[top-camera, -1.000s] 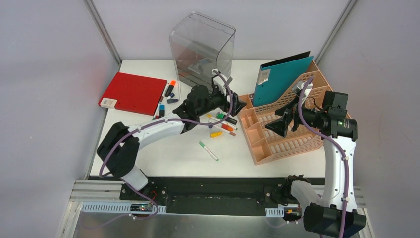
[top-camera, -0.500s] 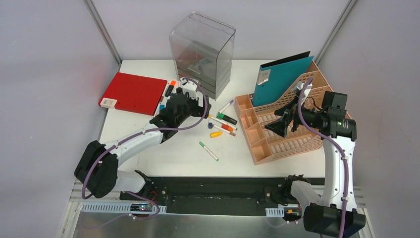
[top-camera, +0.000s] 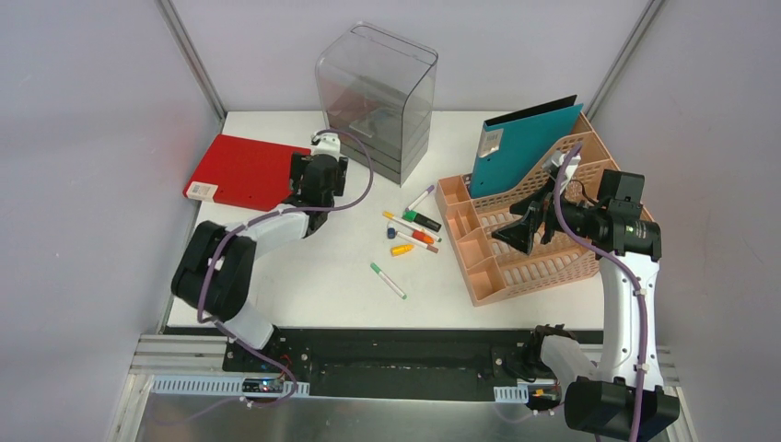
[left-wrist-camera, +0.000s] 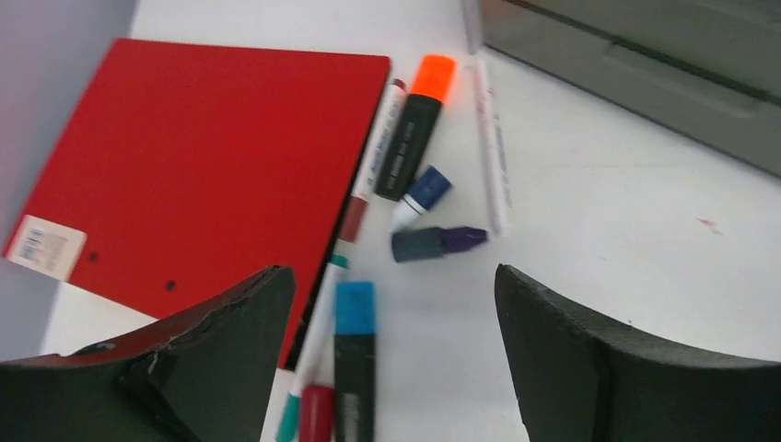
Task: Organize the desk
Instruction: Move the folder to the center of the board.
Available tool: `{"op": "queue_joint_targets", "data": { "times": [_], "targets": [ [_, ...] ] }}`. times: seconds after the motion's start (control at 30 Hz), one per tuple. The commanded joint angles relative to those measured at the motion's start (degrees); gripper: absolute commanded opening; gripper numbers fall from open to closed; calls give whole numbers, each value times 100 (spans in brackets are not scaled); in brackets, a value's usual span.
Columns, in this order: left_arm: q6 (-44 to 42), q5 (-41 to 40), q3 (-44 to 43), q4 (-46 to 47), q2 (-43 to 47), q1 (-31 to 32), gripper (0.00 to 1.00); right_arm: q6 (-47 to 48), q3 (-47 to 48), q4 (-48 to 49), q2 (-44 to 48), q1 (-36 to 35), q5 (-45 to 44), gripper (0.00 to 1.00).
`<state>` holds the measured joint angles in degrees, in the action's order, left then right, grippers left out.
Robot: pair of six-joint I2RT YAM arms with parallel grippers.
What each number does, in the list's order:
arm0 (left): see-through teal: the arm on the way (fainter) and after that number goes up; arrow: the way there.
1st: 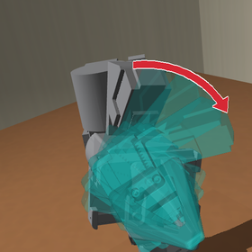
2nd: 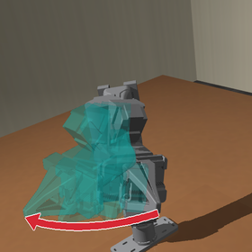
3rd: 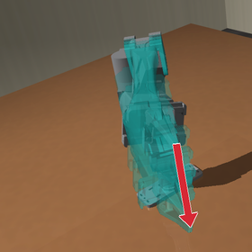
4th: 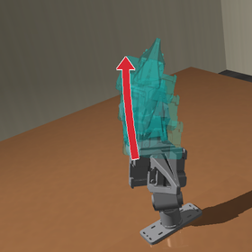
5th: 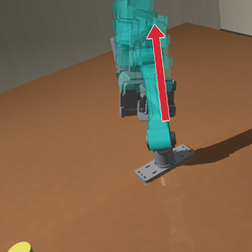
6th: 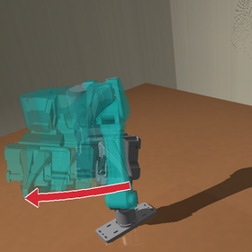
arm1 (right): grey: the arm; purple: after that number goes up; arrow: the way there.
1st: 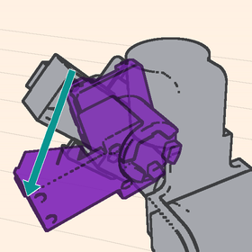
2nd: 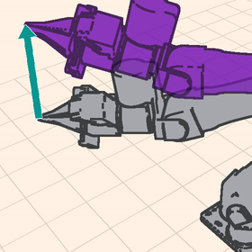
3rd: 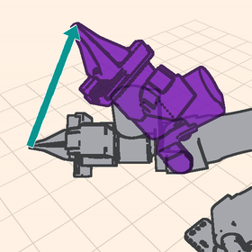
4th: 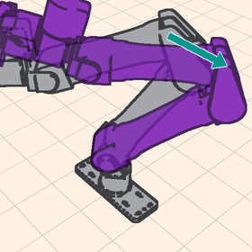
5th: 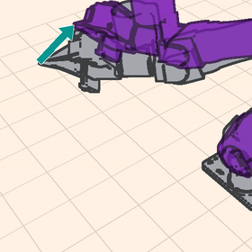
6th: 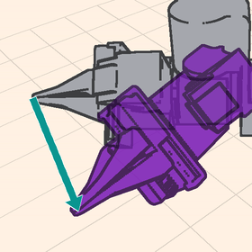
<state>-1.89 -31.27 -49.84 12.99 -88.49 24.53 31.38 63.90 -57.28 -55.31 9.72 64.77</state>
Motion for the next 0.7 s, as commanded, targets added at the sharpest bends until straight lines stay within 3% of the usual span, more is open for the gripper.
{"op": "queue_joint_targets", "data": {
  "times": [0.0,0.13,0.3,0.47,0.67],
  "targets": [
    [-1672,-1051,-216,1570,-717,-166,87,-28,13,238,-18,-14,200,99],
    [-2649,-1112,-174,2399,-1454,-374,99,-150,-26,368,-31,-13,77,99],
    [-2615,-674,-348,1799,-1549,-623,99,-197,-42,403,-67,-12,48,99],
    [-1979,299,-553,476,-1289,-1069,92,-202,-38,404,-80,-13,40,99],
    [-1925,898,-1071,-827,-1473,-1471,75,-210,-55,426,-71,-13,38,99]
  ]
}}
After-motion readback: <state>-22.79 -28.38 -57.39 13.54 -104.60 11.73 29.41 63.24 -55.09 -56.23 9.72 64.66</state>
